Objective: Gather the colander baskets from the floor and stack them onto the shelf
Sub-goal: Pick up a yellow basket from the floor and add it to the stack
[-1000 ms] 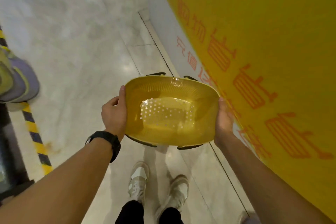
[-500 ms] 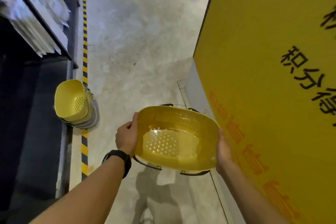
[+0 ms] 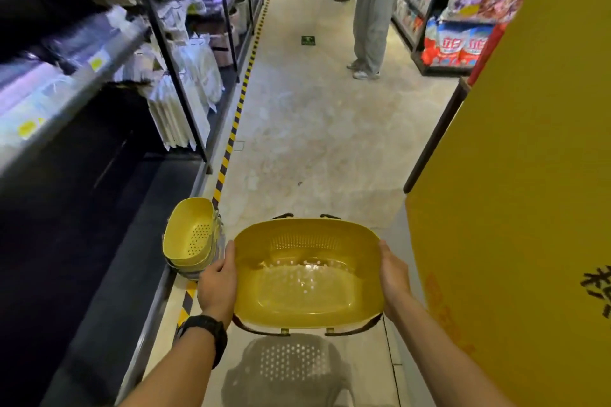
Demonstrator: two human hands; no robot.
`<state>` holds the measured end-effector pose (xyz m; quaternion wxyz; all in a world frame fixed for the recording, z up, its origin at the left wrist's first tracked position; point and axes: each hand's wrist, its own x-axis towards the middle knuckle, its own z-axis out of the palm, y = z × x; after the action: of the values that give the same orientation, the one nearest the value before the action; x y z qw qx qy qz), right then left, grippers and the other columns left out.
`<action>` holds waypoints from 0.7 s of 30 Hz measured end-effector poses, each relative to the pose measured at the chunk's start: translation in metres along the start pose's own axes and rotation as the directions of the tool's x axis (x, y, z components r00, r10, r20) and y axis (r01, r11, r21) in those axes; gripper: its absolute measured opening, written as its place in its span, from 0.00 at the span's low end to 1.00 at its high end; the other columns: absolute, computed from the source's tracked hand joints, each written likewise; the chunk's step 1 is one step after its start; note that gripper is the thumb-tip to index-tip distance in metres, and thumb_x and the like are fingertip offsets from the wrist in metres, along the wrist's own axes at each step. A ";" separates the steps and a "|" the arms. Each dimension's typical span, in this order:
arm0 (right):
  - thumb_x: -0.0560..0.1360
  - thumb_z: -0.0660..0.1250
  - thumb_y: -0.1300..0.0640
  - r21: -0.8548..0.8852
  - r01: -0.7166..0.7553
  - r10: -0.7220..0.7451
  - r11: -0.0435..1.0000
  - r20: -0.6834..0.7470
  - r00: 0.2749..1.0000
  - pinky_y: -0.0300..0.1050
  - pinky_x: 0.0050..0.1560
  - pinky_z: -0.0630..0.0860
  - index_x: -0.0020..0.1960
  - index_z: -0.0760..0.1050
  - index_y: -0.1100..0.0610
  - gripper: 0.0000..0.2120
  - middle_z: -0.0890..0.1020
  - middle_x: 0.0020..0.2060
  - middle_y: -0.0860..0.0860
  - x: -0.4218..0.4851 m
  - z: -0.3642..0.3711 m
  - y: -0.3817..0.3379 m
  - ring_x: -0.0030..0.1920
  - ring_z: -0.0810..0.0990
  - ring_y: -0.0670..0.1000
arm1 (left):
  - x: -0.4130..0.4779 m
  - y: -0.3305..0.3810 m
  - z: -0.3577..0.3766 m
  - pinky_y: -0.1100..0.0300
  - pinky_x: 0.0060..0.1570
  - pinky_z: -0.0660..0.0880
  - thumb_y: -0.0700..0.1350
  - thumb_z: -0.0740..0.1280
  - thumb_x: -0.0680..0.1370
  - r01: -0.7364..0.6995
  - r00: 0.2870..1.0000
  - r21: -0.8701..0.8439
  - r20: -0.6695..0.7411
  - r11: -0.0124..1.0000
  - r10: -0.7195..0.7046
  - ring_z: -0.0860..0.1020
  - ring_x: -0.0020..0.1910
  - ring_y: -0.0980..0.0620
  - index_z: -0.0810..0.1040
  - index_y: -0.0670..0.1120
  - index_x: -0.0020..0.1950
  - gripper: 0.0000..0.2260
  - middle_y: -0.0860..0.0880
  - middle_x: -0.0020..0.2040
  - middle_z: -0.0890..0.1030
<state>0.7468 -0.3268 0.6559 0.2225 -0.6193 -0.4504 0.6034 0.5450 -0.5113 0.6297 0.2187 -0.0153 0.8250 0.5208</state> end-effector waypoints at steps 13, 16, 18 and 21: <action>0.81 0.58 0.41 -0.210 0.079 -0.021 0.975 0.266 0.964 0.60 0.53 0.78 0.40 0.78 0.53 0.21 0.83 0.40 0.57 0.107 0.097 -0.117 0.44 0.81 0.61 | 0.065 0.064 0.027 0.55 0.38 0.68 0.68 0.58 0.79 0.123 0.945 -0.184 -0.277 0.975 -0.172 0.72 0.33 0.46 0.75 0.46 0.36 0.27 0.44 0.33 0.74; 0.81 0.58 0.42 -0.257 0.133 -0.044 0.957 0.326 0.944 0.57 0.50 0.78 0.39 0.77 0.55 0.22 0.81 0.37 0.57 0.127 0.144 -0.139 0.41 0.80 0.60 | 0.098 0.069 0.022 0.54 0.38 0.69 0.68 0.58 0.79 0.155 0.916 -0.183 -0.342 0.971 -0.210 0.72 0.34 0.46 0.74 0.45 0.37 0.27 0.43 0.34 0.74; 0.81 0.58 0.41 -0.285 0.142 -0.035 0.948 0.350 0.936 0.59 0.50 0.78 0.38 0.78 0.55 0.23 0.82 0.37 0.58 0.139 0.175 -0.151 0.41 0.81 0.60 | 0.126 0.071 0.019 0.54 0.38 0.71 0.68 0.58 0.78 0.185 0.892 -0.215 -0.373 0.959 -0.256 0.74 0.33 0.46 0.76 0.46 0.38 0.27 0.43 0.35 0.76; 0.81 0.58 0.41 -0.323 0.171 -0.044 0.931 0.366 0.929 0.63 0.53 0.78 0.37 0.79 0.58 0.25 0.81 0.36 0.59 0.161 0.223 -0.167 0.40 0.80 0.61 | 0.175 0.078 0.017 0.52 0.40 0.72 0.69 0.58 0.78 0.221 0.869 -0.229 -0.394 0.948 -0.298 0.74 0.34 0.46 0.75 0.46 0.37 0.28 0.43 0.34 0.76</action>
<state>0.4652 -0.1709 0.6664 0.0578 -0.5044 -0.6166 0.6017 0.3731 -0.4255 0.6247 0.1003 -0.2584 0.7934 0.5419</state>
